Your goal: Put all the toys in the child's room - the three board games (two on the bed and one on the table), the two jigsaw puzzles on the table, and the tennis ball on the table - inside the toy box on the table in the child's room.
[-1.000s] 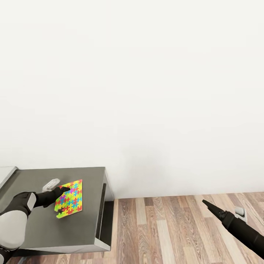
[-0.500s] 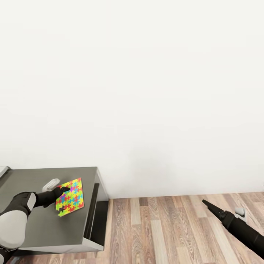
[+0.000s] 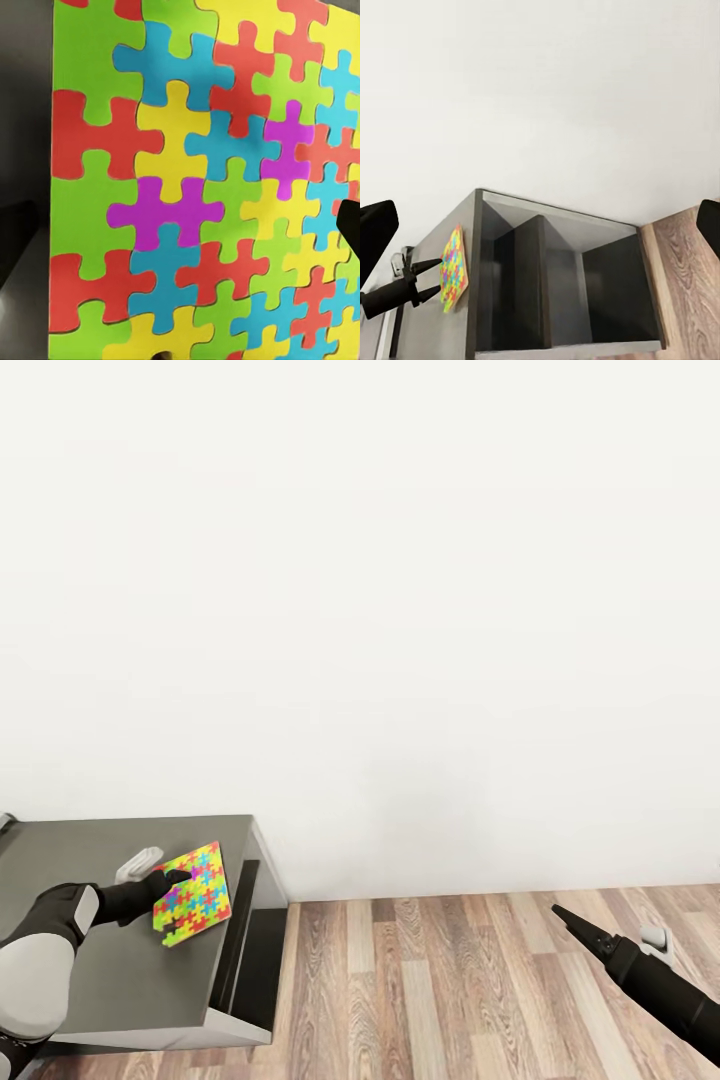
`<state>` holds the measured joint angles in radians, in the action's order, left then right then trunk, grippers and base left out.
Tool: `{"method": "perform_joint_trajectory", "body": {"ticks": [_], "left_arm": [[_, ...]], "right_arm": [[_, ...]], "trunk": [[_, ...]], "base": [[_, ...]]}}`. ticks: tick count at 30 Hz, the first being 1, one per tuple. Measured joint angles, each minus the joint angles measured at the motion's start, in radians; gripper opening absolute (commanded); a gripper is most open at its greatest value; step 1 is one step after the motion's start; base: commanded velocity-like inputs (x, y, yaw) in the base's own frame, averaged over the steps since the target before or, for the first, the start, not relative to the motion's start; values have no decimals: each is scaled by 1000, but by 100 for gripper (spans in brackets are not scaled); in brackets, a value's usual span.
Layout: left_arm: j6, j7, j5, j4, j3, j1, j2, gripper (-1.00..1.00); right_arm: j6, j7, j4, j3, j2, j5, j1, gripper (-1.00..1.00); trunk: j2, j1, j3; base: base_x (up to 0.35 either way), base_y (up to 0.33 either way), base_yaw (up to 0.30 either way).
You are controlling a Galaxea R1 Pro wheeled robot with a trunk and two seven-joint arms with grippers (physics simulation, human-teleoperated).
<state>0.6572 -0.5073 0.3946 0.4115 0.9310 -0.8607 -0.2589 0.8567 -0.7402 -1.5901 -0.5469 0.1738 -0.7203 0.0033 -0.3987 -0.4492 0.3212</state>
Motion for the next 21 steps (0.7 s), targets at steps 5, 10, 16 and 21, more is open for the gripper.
{"method": "perform_joint_trajectory", "body": {"ticks": [5,10,16,21], "left_arm": [[0,0,0,1,0,0,0,100],[0,0,1,0,0,0,0,100],[1,-1,-5,1,0,0,0,100],[2,-1,0,0,0,0,-1,100]], "right_arm": [[0,0,0,0,0,0,0,100],[0,0,0,0,-1,0,0,100],[0,0,0,-1,-1,0,0,100],[0,0,0,-1,-1,0,0,100]], "trunk": [[0,0,0],[0,0,0],[0,0,0],[0,0,0]], "base": [[0,-4,0],[0,-1,0],[0,-118,0],[0,-82,0]]}}
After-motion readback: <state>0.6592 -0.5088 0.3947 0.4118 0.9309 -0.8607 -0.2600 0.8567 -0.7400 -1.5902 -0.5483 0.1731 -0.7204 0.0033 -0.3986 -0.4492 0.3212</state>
